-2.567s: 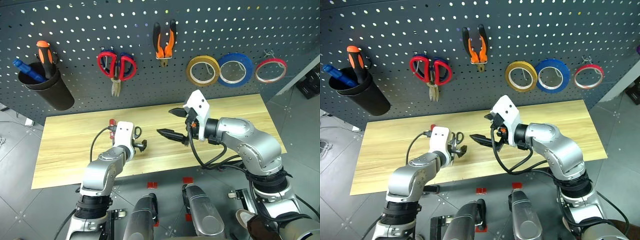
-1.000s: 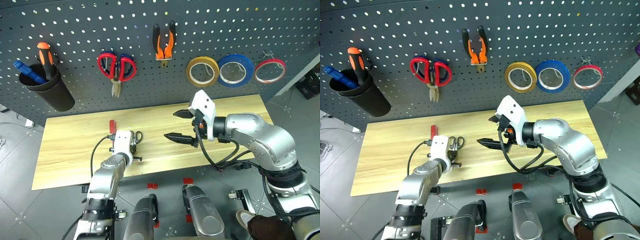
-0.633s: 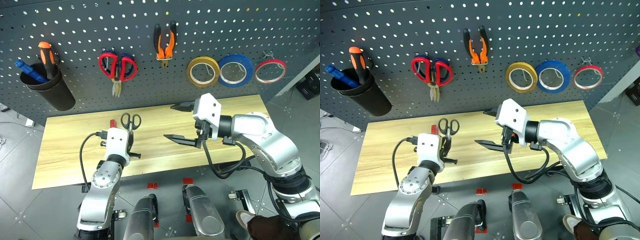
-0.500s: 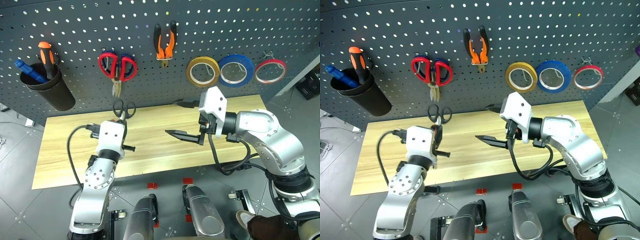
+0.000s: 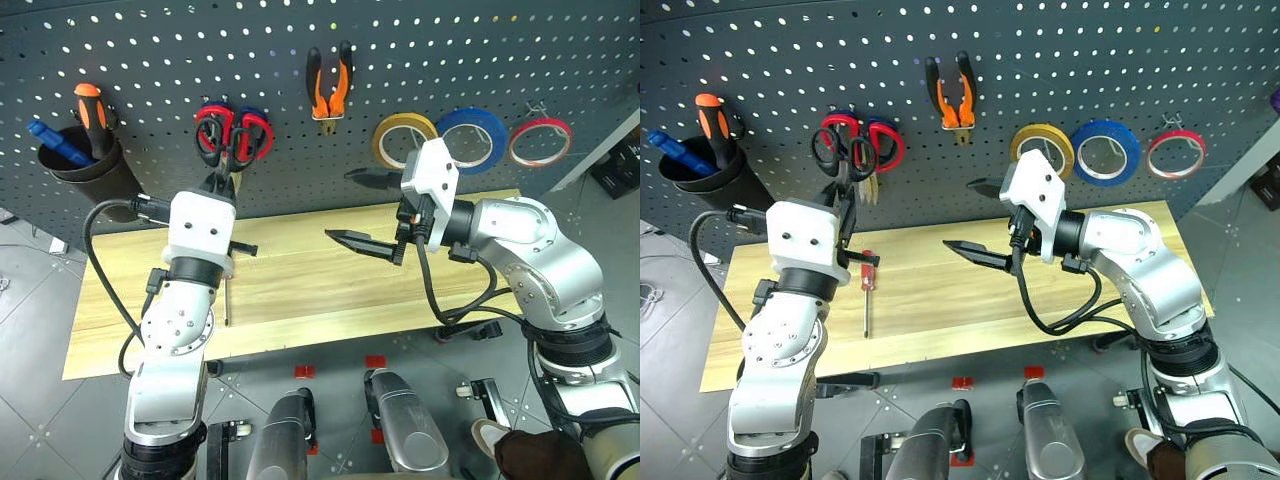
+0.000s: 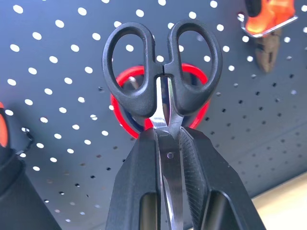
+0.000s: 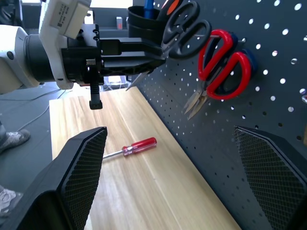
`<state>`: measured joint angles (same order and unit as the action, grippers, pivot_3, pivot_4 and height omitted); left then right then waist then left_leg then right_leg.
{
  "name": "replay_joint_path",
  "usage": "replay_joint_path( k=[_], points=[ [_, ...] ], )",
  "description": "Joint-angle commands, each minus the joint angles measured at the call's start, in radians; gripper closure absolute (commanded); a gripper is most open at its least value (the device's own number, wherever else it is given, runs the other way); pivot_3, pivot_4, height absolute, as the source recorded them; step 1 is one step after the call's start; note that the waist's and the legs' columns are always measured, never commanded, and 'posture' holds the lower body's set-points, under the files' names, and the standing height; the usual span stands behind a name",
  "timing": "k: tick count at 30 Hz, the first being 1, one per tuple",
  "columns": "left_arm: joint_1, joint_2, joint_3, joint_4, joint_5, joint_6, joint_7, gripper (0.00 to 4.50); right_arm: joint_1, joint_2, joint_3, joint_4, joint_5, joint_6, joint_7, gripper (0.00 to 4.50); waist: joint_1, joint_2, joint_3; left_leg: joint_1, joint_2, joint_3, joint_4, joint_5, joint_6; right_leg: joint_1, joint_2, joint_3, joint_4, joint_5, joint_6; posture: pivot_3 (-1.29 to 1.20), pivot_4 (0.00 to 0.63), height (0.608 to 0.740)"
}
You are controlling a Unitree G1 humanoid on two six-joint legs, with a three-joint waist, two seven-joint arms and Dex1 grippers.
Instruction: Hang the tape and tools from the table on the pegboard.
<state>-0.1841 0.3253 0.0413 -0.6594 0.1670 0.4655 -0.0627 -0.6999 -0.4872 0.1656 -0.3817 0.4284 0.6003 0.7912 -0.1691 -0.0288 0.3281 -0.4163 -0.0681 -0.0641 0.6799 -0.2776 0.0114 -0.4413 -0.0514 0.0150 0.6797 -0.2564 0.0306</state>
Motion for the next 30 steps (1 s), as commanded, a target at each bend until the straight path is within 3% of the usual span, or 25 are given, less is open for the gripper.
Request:
replay_joint_path(
  k=[1,10,15,23,30],
  points=[
    [-0.032,0.022,0.023,0.032,0.021,-0.014,-0.011,4.15,-0.031,0.011,-0.024,-0.007,0.003,-0.032,-0.001,0.00,0.000,0.000,0.000,0.000,0.000,0.000,0.000,0.000,0.000,0.000,0.000,0.000,0.000,0.000,0.000,-0.35,0.335,0.740],
    [-0.122,0.026,0.020,0.213,0.003,-0.044,-0.026,4.15,-0.086,0.041,-0.012,0.043,-0.013,-0.073,0.017,0.00,-0.002,-0.001,0.000,0.000,0.000,0.000,0.000,0.000,0.000,0.000,0.000,0.000,0.000,0.000,0.000,-0.36,0.336,0.740],
    [-0.125,0.004,0.034,0.235,-0.016,-0.045,-0.021,2.66,-0.091,0.055,-0.005,0.046,-0.010,-0.077,0.019,0.00,-0.003,-0.001,0.001,0.000,0.000,0.000,0.000,0.000,0.000,0.000,0.000,0.000,0.000,0.000,0.000,-0.36,0.334,0.740],
    [0.010,-0.057,0.097,0.185,-0.085,0.097,-0.029,0.16,-0.030,0.059,0.026,0.011,-0.017,0.005,-0.029,0.00,-0.011,-0.001,0.001,0.000,0.000,0.000,0.000,0.000,0.000,0.000,0.000,0.000,0.000,0.000,0.000,-0.36,0.338,0.740],
    [-0.009,-0.044,0.240,0.326,-0.207,0.411,-0.084,0.05,-0.008,0.152,0.083,-0.083,0.048,0.373,-0.200,0.00,-0.017,-0.002,0.002,0.000,0.001,0.000,0.000,0.000,0.000,-0.001,0.001,0.000,0.001,0.000,0.000,-0.34,0.372,0.740]
  ],
)
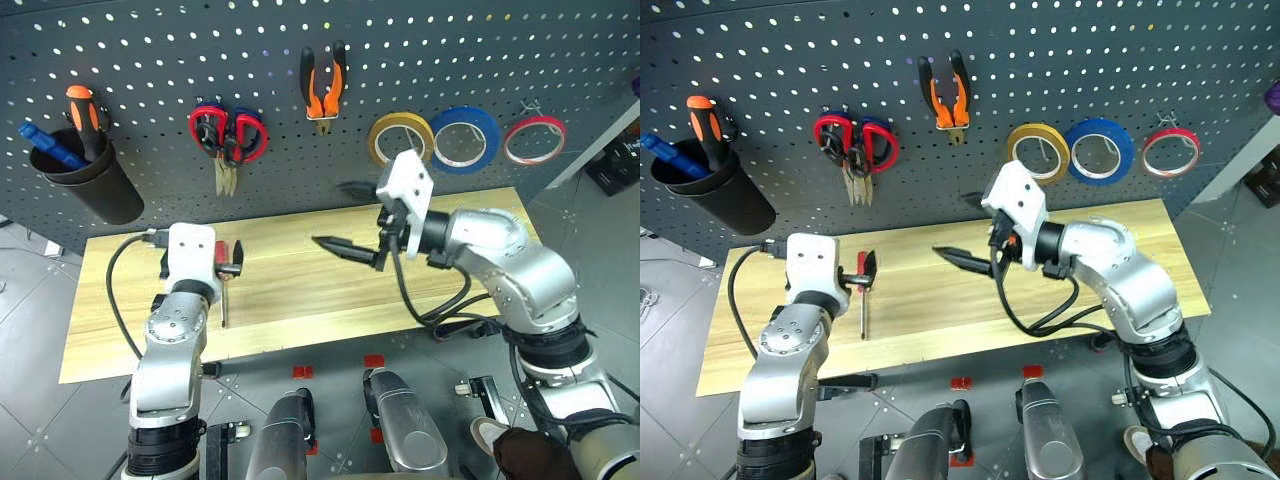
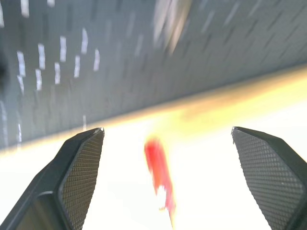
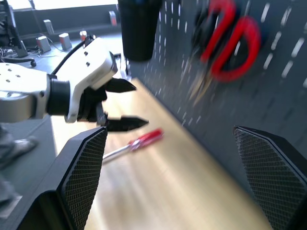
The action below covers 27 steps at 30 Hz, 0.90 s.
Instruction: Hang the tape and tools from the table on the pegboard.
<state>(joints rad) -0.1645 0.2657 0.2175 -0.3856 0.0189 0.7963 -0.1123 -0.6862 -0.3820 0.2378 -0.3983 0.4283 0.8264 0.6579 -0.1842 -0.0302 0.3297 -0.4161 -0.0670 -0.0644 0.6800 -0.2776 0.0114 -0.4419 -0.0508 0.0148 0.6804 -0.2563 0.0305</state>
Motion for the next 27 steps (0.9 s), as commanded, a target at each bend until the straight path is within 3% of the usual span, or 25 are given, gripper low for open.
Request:
replay_joint_path(
  k=[1,5,12,18,21,27],
  points=[
    [-0.049,0.034,0.079,0.106,-0.067,0.082,-0.041,0.05,-0.031,0.077,0.016,-0.061,0.057,0.196,-0.092,0.00,-0.002,-0.001,0.001,0.000,0.000,0.000,0.000,0.000,0.000,0.000,0.000,0.000,0.000,0.000,0.000,-0.33,0.379,0.740],
    [-0.142,0.087,0.096,0.315,-0.112,0.089,-0.089,0.05,-0.079,0.139,0.036,-0.037,0.053,0.293,-0.140,0.00,-0.004,-0.001,0.003,0.000,0.000,0.000,0.000,0.000,0.000,0.000,0.000,0.000,0.000,0.000,0.000,-0.34,0.393,0.740],
    [-0.296,0.136,0.084,0.686,-0.125,-0.006,-0.109,0.05,-0.157,0.146,0.054,0.012,0.041,0.315,-0.127,0.00,-0.004,-0.002,0.006,0.000,0.000,0.000,0.000,0.000,0.000,-0.001,0.000,-0.001,-0.001,0.000,0.000,-0.34,0.402,0.740],
    [-0.384,0.149,0.069,0.850,-0.131,-0.036,-0.123,0.05,-0.191,0.146,0.048,0.036,0.046,0.321,-0.127,0.00,-0.010,-0.002,0.007,0.000,0.000,0.000,0.000,0.000,0.000,-0.001,0.000,-0.001,-0.001,0.000,0.000,-0.35,0.401,0.740],
    [-0.397,0.159,0.064,0.874,-0.133,-0.033,-0.126,0.67,-0.196,0.141,0.048,0.038,0.060,0.334,-0.112,0.00,-0.011,-0.002,0.007,0.000,0.000,0.000,0.000,0.000,0.000,-0.001,0.000,0.000,-0.001,0.000,0.000,-0.35,0.397,0.740],
    [-0.379,0.175,0.058,0.842,-0.148,-0.016,-0.143,2.59,-0.184,0.071,0.098,-0.007,0.058,0.203,0.024,0.00,-0.011,-0.002,0.007,0.000,0.000,0.000,-0.001,0.000,0.000,-0.002,0.000,0.000,-0.001,0.000,0.000,-0.35,0.387,0.740]
  ],
)
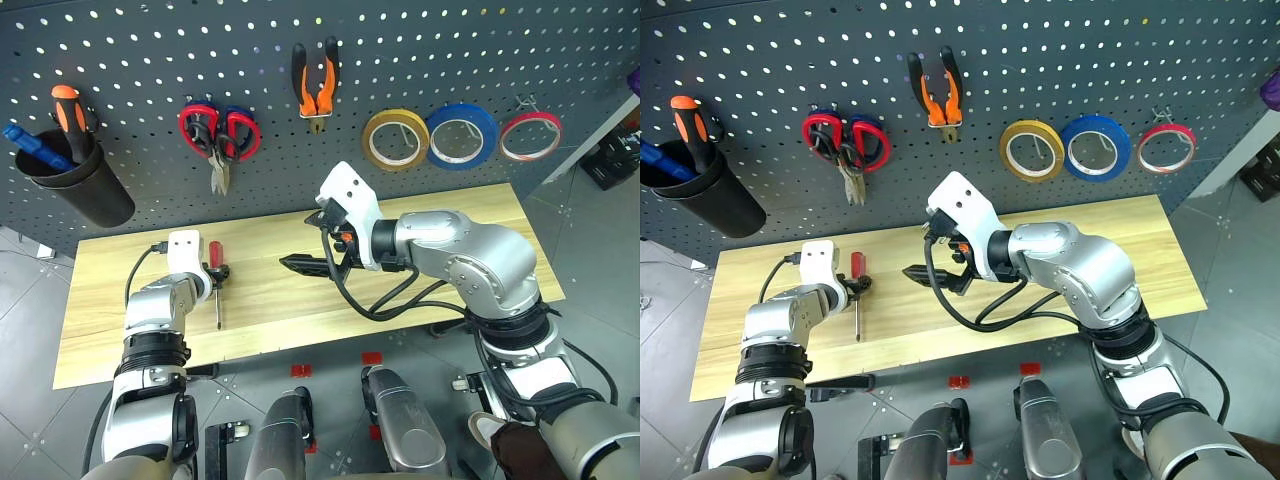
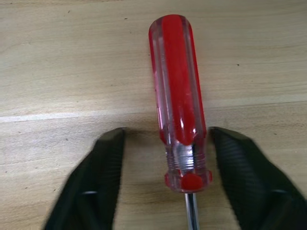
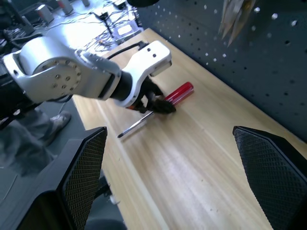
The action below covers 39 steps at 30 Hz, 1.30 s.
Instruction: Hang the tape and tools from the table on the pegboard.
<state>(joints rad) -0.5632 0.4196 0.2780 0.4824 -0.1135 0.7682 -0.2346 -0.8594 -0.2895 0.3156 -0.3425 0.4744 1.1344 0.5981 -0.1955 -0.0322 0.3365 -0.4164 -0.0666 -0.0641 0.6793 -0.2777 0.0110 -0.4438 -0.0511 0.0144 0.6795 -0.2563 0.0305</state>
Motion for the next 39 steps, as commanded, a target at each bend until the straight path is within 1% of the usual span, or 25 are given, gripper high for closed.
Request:
replay_joint_path(
  k=[1,3,4,8,10,12,13,15,17,18,19,22,24,26,27,28,32,36,39],
  points=[
    [0.027,0.026,-0.002,-0.044,-0.021,0.018,-0.028,2.92,-0.003,-0.034,0.026,-0.077,0.013,-0.148,0.116,0.00,-0.001,0.000,0.000,0.000,0.000,0.000,0.000,0.000,0.000,0.000,0.000,0.000,0.000,0.000,0.000,-0.35,0.385,0.740],
    [0.046,0.037,0.002,-0.082,-0.030,0.035,-0.044,3.54,0.009,-0.051,0.033,-0.089,0.008,-0.206,0.152,0.00,-0.001,0.000,0.000,0.000,0.000,0.000,0.000,0.000,0.000,0.000,0.000,0.000,0.000,0.000,0.000,-0.35,0.382,0.740],
    [0.056,0.043,0.004,-0.101,-0.034,0.043,-0.049,3.64,0.013,-0.058,0.037,-0.089,0.003,-0.226,0.165,0.00,-0.002,0.000,0.000,0.000,0.000,0.000,0.000,0.000,0.000,0.000,0.000,0.000,0.000,0.000,0.000,-0.35,0.380,0.740],
    [0.123,0.074,0.000,-0.221,-0.046,0.081,-0.076,3.63,0.017,-0.068,0.051,-0.073,-0.017,-0.267,0.179,0.00,-0.002,0.000,0.000,0.000,0.001,0.000,0.000,0.000,-0.001,0.000,0.000,0.000,0.000,0.000,0.000,-0.35,0.372,0.740],
    [0.169,0.105,-0.025,-0.314,-0.048,0.070,-0.115,3.63,0.018,-0.068,0.056,-0.067,-0.027,-0.283,0.180,0.00,-0.001,0.000,0.000,0.000,0.001,0.000,0.000,0.000,-0.001,-0.001,0.000,0.000,0.000,0.000,0.000,-0.36,0.363,0.740],
    [0.278,0.148,0.001,-0.560,-0.071,0.084,-0.147,3.63,0.019,-0.070,0.044,-0.073,-0.030,-0.292,0.174,0.00,-0.005,-0.001,0.000,-0.001,0.001,0.000,0.000,0.000,-0.001,-0.001,0.000,0.000,0.000,0.000,0.000,-0.36,0.345,0.740],
    [0.316,0.156,0.020,-0.646,-0.085,0.097,-0.149,3.63,0.020,-0.071,0.040,-0.074,-0.031,-0.297,0.172,0.00,-0.002,-0.001,0.000,-0.001,0.001,0.000,-0.001,0.000,-0.001,-0.001,0.000,0.000,-0.001,0.000,0.000,-0.36,0.340,0.740],
    [0.392,0.167,0.045,-0.799,-0.114,0.109,-0.168,3.63,0.023,-0.072,0.031,-0.076,-0.031,-0.309,0.166,0.00,0.000,-0.001,0.000,-0.001,0.001,0.000,-0.001,0.001,-0.003,-0.001,0.000,0.000,-0.002,0.000,0.000,-0.35,0.332,0.740],
    [0.469,0.158,0.085,-1.004,-0.177,0.152,-0.185,3.63,0.031,-0.069,0.016,-0.080,-0.024,-0.326,0.162,0.00,0.001,-0.001,-0.001,-0.001,0.001,0.001,-0.002,0.001,-0.004,-0.001,0.000,0.000,-0.002,0.000,0.000,-0.33,0.315,0.740],
    [0.485,0.152,0.097,-1.057,-0.196,0.170,-0.182,3.63,0.034,-0.068,0.012,-0.079,-0.023,-0.333,0.162,0.00,0.002,0.000,-0.001,-0.001,0.001,0.001,-0.002,0.001,-0.004,-0.001,0.000,0.000,-0.003,0.000,0.000,-0.33,0.312,0.740],
    [0.475,0.141,0.120,-1.107,-0.192,0.147,-0.153,3.63,0.039,-0.068,0.009,-0.078,-0.027,-0.358,0.166,0.00,0.007,-0.001,-0.001,-0.001,0.001,0.001,-0.002,0.001,-0.003,-0.001,0.000,0.000,-0.003,0.000,0.000,-0.31,0.305,0.740],
    [0.328,0.079,0.203,-1.194,-0.205,0.078,-0.036,3.63,0.043,-0.068,-0.002,-0.071,-0.036,-0.405,0.174,0.00,0.028,-0.001,-0.001,-0.001,0.001,0.000,0.000,0.000,-0.001,-0.001,0.000,-0.002,-0.001,0.000,-0.001,-0.29,0.296,0.740],
    [0.242,0.070,0.226,-1.206,-0.195,0.045,0.013,3.63,0.039,-0.066,-0.013,-0.064,-0.029,-0.416,0.178,0.00,0.036,-0.002,-0.002,-0.001,0.001,-0.001,0.000,0.001,-0.002,-0.001,0.000,-0.004,0.000,0.002,-0.002,-0.27,0.293,0.740],
    [0.135,0.110,0.243,-1.179,-0.178,-0.014,0.032,3.63,0.020,-0.041,-0.040,-0.042,-0.005,-0.418,0.170,0.00,0.041,-0.003,-0.003,-0.001,0.001,-0.001,0.000,0.001,-0.003,0.000,0.001,-0.003,0.000,0.002,-0.002,-0.27,0.288,0.740],
    [0.087,0.131,0.253,-1.152,-0.173,-0.041,0.038,3.63,0.006,-0.027,-0.051,-0.028,0.004,-0.412,0.163,0.00,0.041,-0.003,-0.003,-0.001,0.001,-0.001,0.000,0.003,-0.006,0.000,0.001,-0.004,0.000,0.002,-0.002,-0.27,0.288,0.740],
    [0.061,0.144,0.257,-1.130,-0.171,-0.057,0.042,3.63,-0.004,-0.017,-0.057,-0.017,0.006,-0.407,0.159,0.00,0.040,-0.003,-0.003,-0.001,0.001,0.000,0.000,0.003,-0.006,0.000,0.001,-0.003,0.000,0.002,-0.002,-0.27,0.288,0.740],
    [-0.078,0.247,0.260,-0.945,-0.114,-0.249,0.037,3.63,-0.082,0.048,-0.084,0.058,-0.020,-0.390,0.091,0.00,0.032,-0.003,-0.003,-0.001,0.002,0.002,0.000,0.003,-0.007,-0.002,0.001,-0.002,0.001,0.002,-0.002,-0.29,0.285,0.740],
    [-0.122,0.283,0.245,-0.766,-0.059,-0.444,0.043,3.63,-0.144,0.103,-0.099,0.124,-0.046,-0.362,0.010,0.00,0.026,-0.003,-0.003,-0.001,0.002,0.004,0.000,0.003,-0.007,-0.003,0.001,-0.002,0.000,0.002,-0.002,-0.31,0.284,0.740],
    [-0.116,0.268,0.238,-0.671,-0.042,-0.544,0.052,3.63,-0.166,0.125,-0.105,0.135,-0.047,-0.350,-0.017,0.00,0.024,-0.004,-0.003,-0.002,0.002,0.005,0.000,0.003,-0.007,-0.005,0.000,-0.002,0.001,0.003,-0.002,-0.33,0.286,0.740]
  ],
)
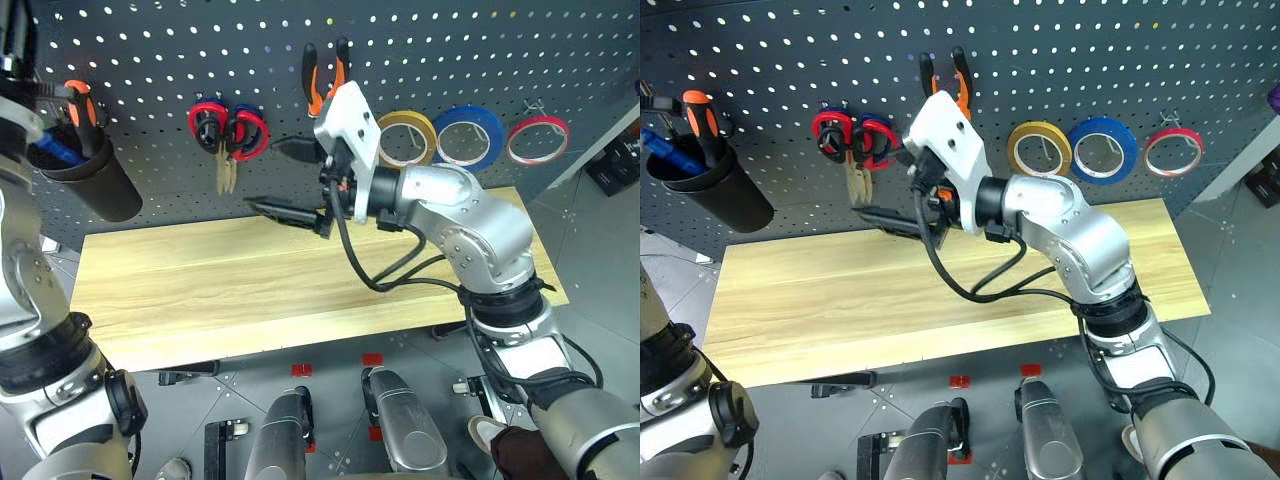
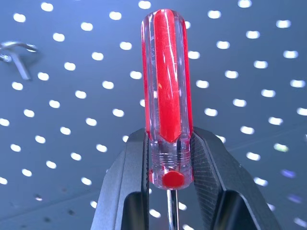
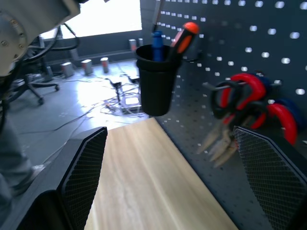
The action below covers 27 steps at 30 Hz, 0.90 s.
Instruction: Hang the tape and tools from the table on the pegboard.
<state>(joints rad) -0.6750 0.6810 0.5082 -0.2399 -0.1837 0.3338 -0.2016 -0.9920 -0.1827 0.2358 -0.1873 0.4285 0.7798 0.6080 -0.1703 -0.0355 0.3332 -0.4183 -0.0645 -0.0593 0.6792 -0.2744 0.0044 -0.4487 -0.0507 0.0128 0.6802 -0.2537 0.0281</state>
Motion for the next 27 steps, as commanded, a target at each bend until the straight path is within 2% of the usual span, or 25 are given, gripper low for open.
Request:
replay_joint_path(
  k=[1,14,22,24,27],
  points=[
    [-0.001,0.003,0.006,0.069,0.030,-0.130,0.021,3.63,-0.036,0.022,-0.026,-0.021,-0.001,0.008,-0.031,0.00,-0.003,0.000,0.000,-0.002,0.000,0.000,0.000,0.000,0.000,-0.002,0.000,0.000,0.000,0.000,0.000,-0.33,0.286,0.740],
    [0.201,-0.092,0.042,0.007,0.032,-0.176,0.117,3.63,-0.021,0.054,-0.057,-0.084,0.059,0.048,-0.032,0.00,-0.050,-0.001,-0.001,-0.007,0.000,0.002,0.001,0.000,0.000,-0.008,-0.001,-0.001,0.001,0.002,-0.003,-0.34,0.285,0.740],
    [0.266,-0.104,0.082,0.010,0.036,-0.184,0.170,3.63,-0.019,0.099,-0.091,-0.100,0.107,-0.002,-0.026,0.00,-0.060,-0.001,-0.001,-0.007,0.002,0.003,0.001,0.000,0.000,-0.008,0.000,-0.002,0.002,0.002,-0.003,-0.34,0.285,0.740],
    [0.279,-0.110,0.093,0.004,0.038,-0.186,0.184,2.91,-0.015,0.105,-0.095,-0.105,0.116,-0.010,-0.022,0.00,-0.060,-0.001,-0.002,-0.007,0.002,0.003,0.001,0.000,0.000,-0.008,0.000,-0.002,0.002,0.002,-0.003,-0.33,0.286,0.740],
    [0.290,-0.119,0.101,-0.010,0.034,-0.191,0.200,2.07,-0.012,0.106,-0.096,-0.108,0.126,-0.018,-0.024,0.00,-0.060,-0.002,-0.002,-0.007,0.002,0.003,0.001,0.000,0.000,-0.008,0.000,-0.002,0.002,0.002,-0.003,-0.33,0.287,0.740]
  ],
)
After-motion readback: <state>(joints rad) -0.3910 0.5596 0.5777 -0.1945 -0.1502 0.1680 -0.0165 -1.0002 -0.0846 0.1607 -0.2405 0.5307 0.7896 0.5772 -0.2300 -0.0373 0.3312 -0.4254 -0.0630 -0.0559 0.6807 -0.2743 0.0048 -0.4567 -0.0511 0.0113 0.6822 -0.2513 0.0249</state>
